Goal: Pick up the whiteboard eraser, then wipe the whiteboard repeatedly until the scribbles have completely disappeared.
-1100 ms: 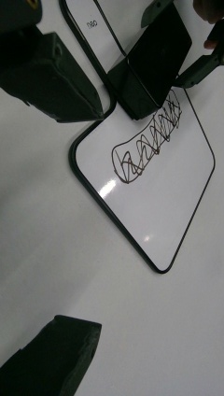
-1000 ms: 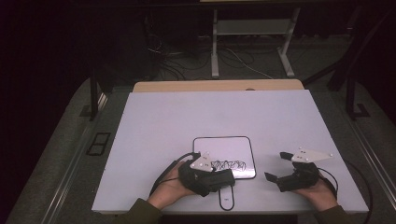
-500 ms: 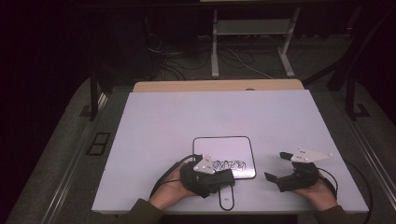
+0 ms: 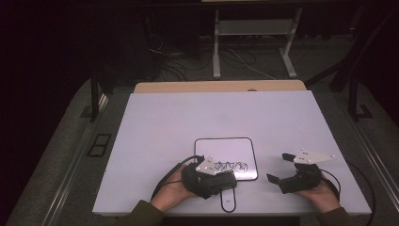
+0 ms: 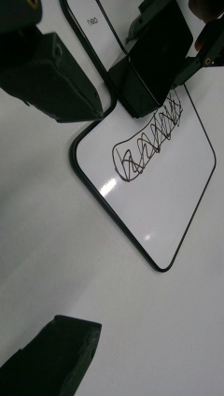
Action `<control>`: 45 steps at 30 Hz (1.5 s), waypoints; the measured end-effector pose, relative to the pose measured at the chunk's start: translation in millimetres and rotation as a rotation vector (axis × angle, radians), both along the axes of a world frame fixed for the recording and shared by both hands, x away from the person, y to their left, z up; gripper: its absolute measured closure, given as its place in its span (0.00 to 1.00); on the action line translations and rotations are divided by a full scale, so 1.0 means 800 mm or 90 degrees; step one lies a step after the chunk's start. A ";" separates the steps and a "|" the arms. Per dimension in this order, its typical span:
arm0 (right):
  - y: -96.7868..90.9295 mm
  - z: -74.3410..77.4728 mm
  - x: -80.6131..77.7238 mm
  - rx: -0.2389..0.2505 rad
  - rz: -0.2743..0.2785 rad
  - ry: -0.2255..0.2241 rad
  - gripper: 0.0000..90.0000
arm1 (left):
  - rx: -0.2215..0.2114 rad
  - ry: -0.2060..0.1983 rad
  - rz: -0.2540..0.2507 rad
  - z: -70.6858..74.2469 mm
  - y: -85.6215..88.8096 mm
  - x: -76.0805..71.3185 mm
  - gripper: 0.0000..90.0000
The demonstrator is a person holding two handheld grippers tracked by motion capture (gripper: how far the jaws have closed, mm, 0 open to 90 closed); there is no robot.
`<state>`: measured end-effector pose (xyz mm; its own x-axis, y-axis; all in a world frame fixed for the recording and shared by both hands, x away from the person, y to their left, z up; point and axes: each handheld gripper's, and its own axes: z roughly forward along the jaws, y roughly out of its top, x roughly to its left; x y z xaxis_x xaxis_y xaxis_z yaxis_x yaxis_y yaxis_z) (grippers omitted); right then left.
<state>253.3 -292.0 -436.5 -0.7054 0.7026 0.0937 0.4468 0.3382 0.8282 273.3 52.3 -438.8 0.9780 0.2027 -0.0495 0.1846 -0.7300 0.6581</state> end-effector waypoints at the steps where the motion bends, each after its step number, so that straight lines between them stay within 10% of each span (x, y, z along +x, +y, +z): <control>1: 0.000 0.000 0.000 -0.001 0.000 -0.001 0.00 | 0.002 0.005 0.002 0.001 0.000 0.000 0.44; 32: 0.000 0.000 0.001 0.002 -0.003 0.001 0.00 | -0.041 0.013 0.073 0.031 0.024 0.039 0.44; 45: -0.002 0.000 0.001 0.005 -0.008 0.001 0.00 | -0.009 -0.005 0.091 0.030 0.018 0.079 0.44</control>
<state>253.8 -293.7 -436.6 -0.6965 0.7105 0.1002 0.4527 0.3268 0.8296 336.3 66.5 -414.7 0.9397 0.3390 -0.0458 0.2807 -0.6874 0.6698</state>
